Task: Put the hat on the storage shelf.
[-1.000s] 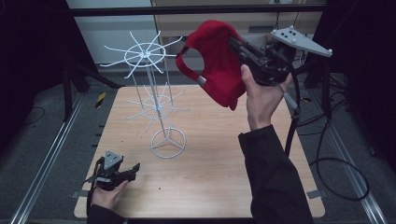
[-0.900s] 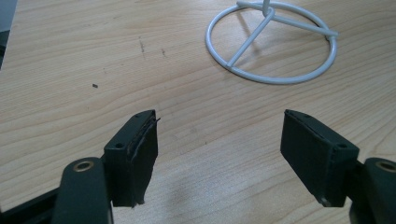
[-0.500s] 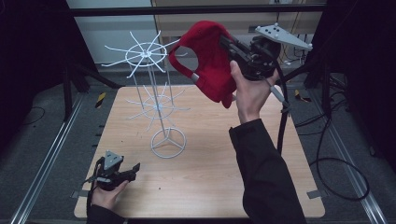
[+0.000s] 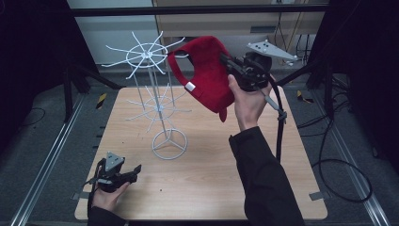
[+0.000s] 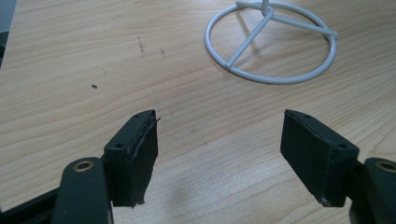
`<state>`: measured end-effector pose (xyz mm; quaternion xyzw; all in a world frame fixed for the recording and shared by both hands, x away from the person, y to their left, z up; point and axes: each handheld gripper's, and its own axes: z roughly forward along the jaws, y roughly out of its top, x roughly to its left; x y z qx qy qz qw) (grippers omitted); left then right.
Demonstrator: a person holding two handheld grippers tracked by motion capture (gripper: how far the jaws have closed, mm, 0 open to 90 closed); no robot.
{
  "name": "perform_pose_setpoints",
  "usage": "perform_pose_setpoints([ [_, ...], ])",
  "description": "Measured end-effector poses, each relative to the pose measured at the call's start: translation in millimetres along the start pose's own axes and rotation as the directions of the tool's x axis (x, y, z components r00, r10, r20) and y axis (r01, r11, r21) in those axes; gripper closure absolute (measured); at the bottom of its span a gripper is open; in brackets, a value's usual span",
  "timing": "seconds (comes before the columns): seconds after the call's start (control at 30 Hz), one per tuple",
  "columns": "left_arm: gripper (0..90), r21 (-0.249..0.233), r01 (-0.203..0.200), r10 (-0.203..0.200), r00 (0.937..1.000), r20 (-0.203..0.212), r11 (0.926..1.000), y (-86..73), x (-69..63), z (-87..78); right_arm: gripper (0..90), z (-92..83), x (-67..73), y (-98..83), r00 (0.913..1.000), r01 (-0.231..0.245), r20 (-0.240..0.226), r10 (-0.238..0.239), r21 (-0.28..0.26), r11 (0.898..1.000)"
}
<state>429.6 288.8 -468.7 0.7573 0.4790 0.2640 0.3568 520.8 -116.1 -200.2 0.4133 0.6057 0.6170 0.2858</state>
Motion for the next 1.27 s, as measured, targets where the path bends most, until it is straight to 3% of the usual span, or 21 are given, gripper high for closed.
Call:
perform_pose_setpoints([
  [0.43, 27.2, 0.001, -0.004, 0.004, 1.0000, -0.003, 1.0000, -0.1, -0.6, 0.2, 76.8, 10.0, -7.7, -39.3, 0.9978, 0.023, -0.064, -0.016, 0.107, 0.994],
  [0.67, 27.3, 0.001, -0.006, 0.006, 1.0000, -0.003, 1.0000, 0.0, -0.9, 0.0, 72.7, 10.6, -7.8, -51.0, 0.9949, 0.053, -0.092, -0.041, 0.136, 0.989],
  [0.9, 27.3, 0.002, -0.009, 0.009, 1.0000, -0.003, 1.0000, 0.1, -1.6, 0.1, 63.0, -3.0, -6.6, -56.9, 0.9884, 0.103, -0.124, -0.088, 0.123, 0.987],
  [0.97, 27.2, 0.001, -0.008, 0.008, 1.0000, -0.004, 1.0000, 0.1, -1.7, 0.1, 53.8, -7.7, -7.4, -57.2, 0.9867, 0.107, -0.134, -0.092, 0.108, 0.988],
  [1.13, 27.1, 0.001, -0.009, 0.009, 1.0000, -0.004, 1.0000, 0.2, -2.0, 0.2, 36.4, -35.1, -11.6, -61.6, 0.9836, 0.132, -0.127, -0.128, 0.025, 0.991],
  [1.27, 26.8, 0.002, -0.006, 0.006, 1.0000, -0.005, 1.0000, 0.3, -2.1, 0.8, 28.6, -55.4, -20.9, -81.6, 0.9843, 0.135, -0.119, -0.130, 0.034, 0.990],
])
